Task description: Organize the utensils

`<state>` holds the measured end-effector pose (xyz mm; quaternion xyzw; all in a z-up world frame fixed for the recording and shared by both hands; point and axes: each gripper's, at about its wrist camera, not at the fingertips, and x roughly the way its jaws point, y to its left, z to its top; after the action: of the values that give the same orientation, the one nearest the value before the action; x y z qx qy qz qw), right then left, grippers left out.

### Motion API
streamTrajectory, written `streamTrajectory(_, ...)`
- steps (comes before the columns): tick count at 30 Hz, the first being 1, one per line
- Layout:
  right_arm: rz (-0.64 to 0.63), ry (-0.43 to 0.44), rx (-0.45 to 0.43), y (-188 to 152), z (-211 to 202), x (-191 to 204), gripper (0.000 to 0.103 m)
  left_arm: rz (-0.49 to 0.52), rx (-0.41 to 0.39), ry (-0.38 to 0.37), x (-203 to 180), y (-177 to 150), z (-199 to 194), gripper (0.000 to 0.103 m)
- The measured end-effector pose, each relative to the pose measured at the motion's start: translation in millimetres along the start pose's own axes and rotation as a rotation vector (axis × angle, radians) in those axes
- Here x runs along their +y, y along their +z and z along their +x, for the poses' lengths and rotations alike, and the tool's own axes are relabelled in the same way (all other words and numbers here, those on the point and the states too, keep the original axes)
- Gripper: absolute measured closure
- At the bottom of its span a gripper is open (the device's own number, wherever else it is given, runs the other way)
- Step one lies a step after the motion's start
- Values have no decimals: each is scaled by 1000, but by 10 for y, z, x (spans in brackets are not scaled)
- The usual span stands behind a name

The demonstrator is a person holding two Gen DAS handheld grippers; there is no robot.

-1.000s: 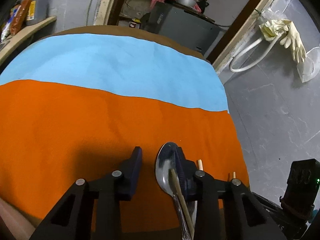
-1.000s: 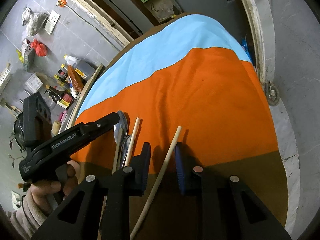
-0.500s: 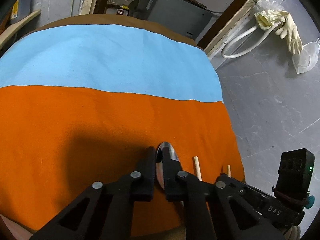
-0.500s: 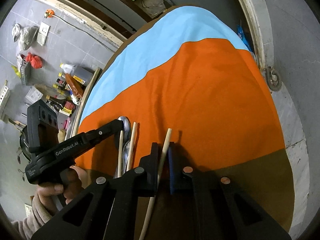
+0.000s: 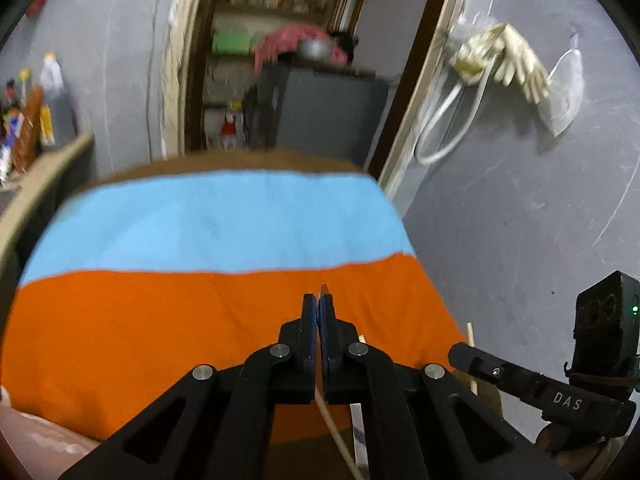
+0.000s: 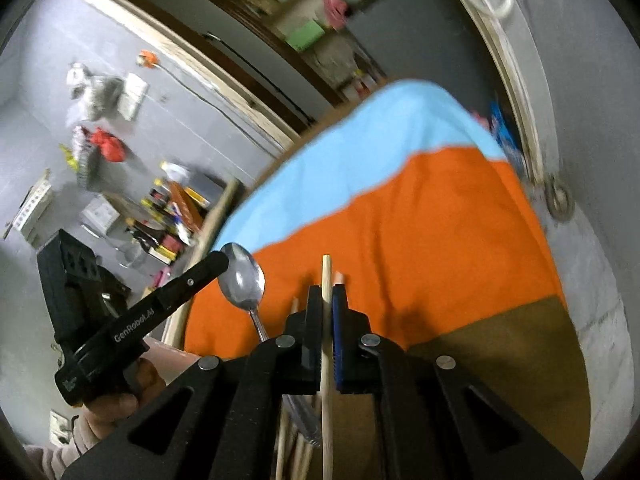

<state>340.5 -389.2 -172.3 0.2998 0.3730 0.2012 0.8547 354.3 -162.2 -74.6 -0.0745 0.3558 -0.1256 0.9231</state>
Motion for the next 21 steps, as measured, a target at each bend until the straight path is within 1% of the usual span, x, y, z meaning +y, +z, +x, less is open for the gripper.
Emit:
streamTrajectory(5,-59,30,-93,62,-267,250,99,8,-129,26,26,-2,-461,101)
streamTrajectory(8,-93,31,-120,105,-358,426,99,-5,-183,39,62,28,-682,101)
streamTrajectory(13,-136,48,-166,137,-532,696,99,-29,-262,49,188,76,-1066,101)
streamTrajectory(21,-220,129,-291,270,-765,1242,99,-76,-339,51,489,170,-1616,101)
